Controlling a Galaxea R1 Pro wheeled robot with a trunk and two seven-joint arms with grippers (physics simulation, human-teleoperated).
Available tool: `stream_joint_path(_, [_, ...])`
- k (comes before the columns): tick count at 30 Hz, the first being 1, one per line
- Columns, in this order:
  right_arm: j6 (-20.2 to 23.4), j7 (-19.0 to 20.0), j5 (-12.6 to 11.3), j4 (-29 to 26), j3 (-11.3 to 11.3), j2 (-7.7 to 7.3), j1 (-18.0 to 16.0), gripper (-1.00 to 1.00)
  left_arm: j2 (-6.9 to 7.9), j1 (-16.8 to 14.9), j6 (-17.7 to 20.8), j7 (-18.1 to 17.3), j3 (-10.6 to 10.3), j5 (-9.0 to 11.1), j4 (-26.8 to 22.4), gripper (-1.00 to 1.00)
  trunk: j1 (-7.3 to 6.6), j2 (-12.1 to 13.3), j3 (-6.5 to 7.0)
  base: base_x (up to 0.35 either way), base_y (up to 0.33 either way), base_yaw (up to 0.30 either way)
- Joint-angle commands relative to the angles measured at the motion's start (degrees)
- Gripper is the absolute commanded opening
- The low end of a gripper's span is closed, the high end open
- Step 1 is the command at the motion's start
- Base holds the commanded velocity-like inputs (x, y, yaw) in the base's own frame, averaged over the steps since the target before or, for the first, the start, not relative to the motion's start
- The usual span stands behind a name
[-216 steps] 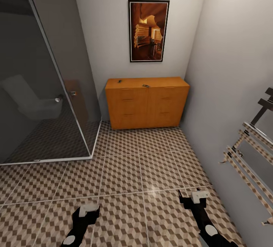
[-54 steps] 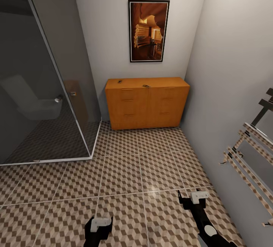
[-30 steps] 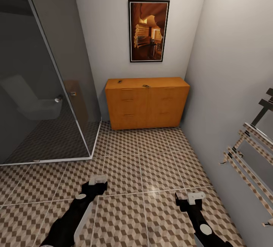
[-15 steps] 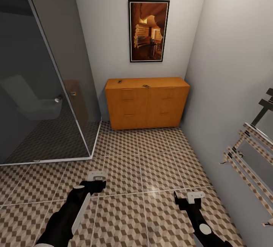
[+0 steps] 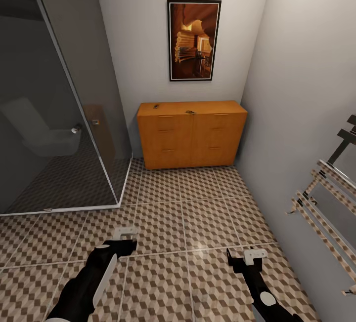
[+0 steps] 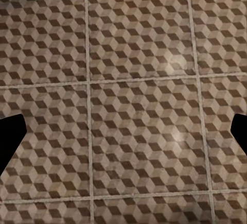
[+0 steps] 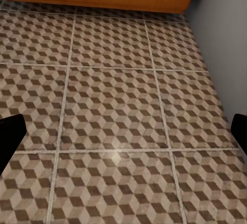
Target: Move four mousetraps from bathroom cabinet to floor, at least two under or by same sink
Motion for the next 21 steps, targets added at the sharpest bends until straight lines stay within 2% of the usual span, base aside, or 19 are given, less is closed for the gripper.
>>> stream_joint_path(1, [-0.2,-0.4,-0.6,0.0,0.5,-0.08,-0.1,1.0,0.02,0.0,0.3,0.4,-0.1,0.4,0.0,1.0,0.03,-0.1,-0.11,0.0,0.0,0.0])
stream_joint_path(9, [1.2,-0.7,-0.6,0.0,0.4,-0.03,-0.1,1.0,0.05,0.0,0.3,0.5,0.0,0.4,0.4,1.0,0.03,-0.1,-0.11,0.0,0.0,0.0])
stream_joint_path(11, [3.1,-0.7,-0.6,-0.1,0.3,-0.08,-0.1,1.0,0.05,0.0,0.3,0.4,-0.1,0.4,0.6,1.0,0.03,-0.1,-0.11,0.0,0.0,0.0])
stream_joint_path(13, [8.4,-0.9,-0.7,-1.1,0.1,-0.14,-0.1,1.0,0.05,-0.1,0.3,0.4,-0.1,0.4,1.4,1.0,0.03,-0.1,-0.11,0.0,0.0,0.0])
stream_joint_path(15, [11.4,-1.4,-0.8,-2.0,0.0,-0.15,-0.1,1.0,0.05,0.0,0.2,0.4,-0.1,0.4,1.9,1.0,0.03,-0.1,-0.11,0.0,0.0,0.0])
stream_joint_path(21, [16.6,-3.4,-0.7,-3.3,0.0,0.05,-0.1,1.0,0.0,0.0,0.2,0.4,-0.1,0.4,2.3,1.0,0.03,-0.1,-0.11,0.0,0.0,0.0])
